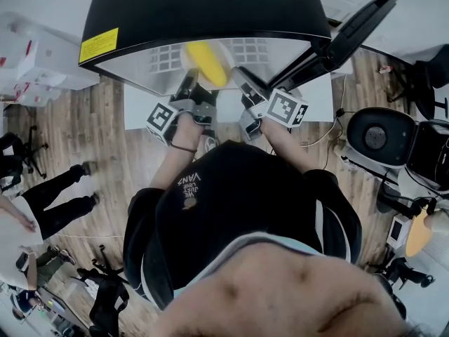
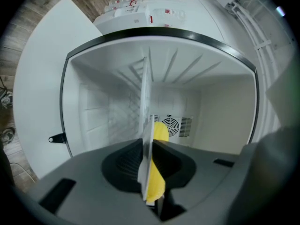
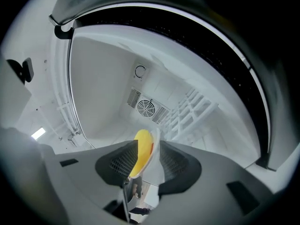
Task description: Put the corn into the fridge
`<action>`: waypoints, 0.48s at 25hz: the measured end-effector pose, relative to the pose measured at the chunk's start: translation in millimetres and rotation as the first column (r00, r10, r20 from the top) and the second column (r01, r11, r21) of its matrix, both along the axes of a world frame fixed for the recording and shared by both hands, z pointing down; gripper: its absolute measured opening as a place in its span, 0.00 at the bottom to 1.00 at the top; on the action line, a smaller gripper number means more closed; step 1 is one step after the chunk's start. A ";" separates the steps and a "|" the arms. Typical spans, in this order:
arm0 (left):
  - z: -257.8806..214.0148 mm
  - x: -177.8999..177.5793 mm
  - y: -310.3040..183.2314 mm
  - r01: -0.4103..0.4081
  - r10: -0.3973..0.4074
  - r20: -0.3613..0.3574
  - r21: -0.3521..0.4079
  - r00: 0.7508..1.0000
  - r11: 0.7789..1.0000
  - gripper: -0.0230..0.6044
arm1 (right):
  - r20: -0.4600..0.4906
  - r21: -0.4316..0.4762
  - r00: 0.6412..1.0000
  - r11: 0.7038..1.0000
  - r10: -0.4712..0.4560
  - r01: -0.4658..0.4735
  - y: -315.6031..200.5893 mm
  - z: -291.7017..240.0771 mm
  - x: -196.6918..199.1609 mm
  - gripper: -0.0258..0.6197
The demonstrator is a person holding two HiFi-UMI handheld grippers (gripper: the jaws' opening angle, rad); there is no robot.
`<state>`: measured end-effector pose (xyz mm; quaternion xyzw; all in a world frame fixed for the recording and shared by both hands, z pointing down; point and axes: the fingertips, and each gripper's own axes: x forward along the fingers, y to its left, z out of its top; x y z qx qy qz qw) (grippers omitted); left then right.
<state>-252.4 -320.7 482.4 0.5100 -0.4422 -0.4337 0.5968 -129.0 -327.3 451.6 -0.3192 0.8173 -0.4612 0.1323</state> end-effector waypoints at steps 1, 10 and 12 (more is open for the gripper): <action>0.2 0.0 -1.0 0.004 -0.004 0.000 -0.001 1.000 1.000 0.10 | -0.005 0.007 1.000 1.000 -0.001 0.001 0.4 -0.7 0.1 0.25; -0.1 0.8 -9.1 0.030 -0.031 -0.016 -0.008 0.999 1.000 0.10 | -0.087 0.102 0.996 0.995 -0.003 0.012 7.4 -8.8 1.6 0.32; 1.0 0.9 -11.9 0.036 -0.037 -0.021 -0.007 0.999 0.999 0.11 | -0.125 0.137 0.992 0.990 -0.006 0.023 10.0 -8.6 1.0 0.33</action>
